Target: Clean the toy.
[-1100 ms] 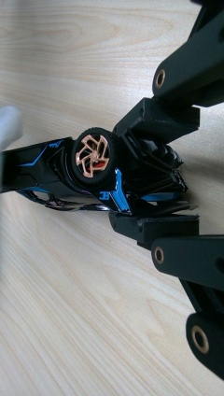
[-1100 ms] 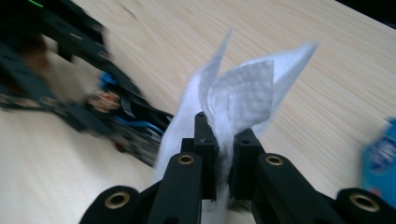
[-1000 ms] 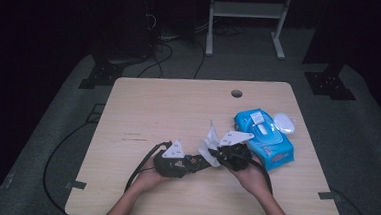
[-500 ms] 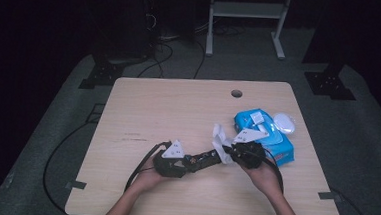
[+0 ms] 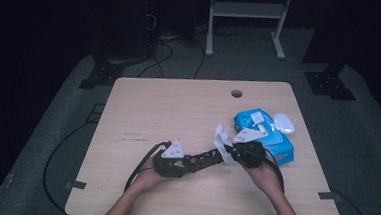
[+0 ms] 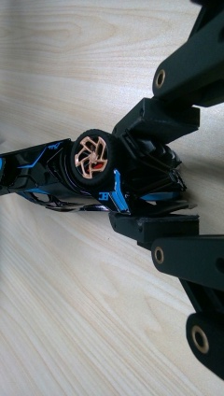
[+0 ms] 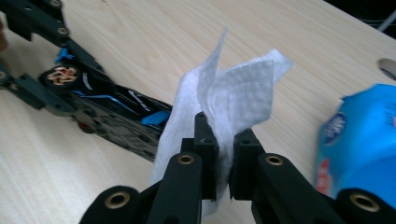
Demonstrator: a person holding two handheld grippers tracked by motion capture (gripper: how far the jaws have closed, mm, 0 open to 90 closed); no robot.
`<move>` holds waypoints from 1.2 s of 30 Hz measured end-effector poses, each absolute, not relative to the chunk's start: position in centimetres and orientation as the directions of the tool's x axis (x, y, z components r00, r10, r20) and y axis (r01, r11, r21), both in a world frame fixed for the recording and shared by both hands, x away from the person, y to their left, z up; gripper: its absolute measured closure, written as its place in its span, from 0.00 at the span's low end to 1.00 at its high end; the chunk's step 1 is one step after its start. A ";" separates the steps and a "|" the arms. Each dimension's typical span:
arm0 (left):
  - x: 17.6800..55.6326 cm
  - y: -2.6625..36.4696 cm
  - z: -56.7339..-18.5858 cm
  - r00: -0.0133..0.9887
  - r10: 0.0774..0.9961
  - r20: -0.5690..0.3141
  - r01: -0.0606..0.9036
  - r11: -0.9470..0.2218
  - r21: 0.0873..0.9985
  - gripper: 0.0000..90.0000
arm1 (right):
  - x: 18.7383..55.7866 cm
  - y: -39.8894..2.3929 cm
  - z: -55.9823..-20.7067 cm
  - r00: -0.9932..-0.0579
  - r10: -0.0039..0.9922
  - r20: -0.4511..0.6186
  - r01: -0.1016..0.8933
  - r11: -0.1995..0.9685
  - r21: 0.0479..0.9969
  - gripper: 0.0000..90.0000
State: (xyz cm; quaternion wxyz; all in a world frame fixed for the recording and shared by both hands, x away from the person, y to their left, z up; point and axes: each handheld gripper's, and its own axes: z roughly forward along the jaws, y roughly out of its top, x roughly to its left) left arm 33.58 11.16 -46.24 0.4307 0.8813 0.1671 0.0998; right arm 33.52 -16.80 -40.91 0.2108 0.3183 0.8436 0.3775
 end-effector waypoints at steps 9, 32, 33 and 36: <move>33.6 11.2 -46.2 0.924 0.381 0.028 0.212 -0.572 0.793 0.65 | 33.2 -17.7 -40.8 -0.710 0.700 -0.074 0.388 0.477 0.789 0.93; 33.5 11.5 -46.1 0.924 0.381 0.031 0.213 -0.579 0.787 0.65 | 33.5 -9.2 -41.2 -0.842 0.539 -0.016 0.334 0.546 0.768 0.93; 33.5 11.5 -46.1 0.924 0.382 0.034 0.211 -0.580 0.786 0.65 | 33.5 -9.7 -41.2 -0.837 0.547 -0.022 0.337 0.546 0.767 0.93; 33.5 11.5 -46.1 0.925 0.379 0.036 0.209 -0.584 0.784 0.65 | 33.6 -11.5 -41.2 -0.813 0.581 -0.045 0.347 0.544 0.764 0.93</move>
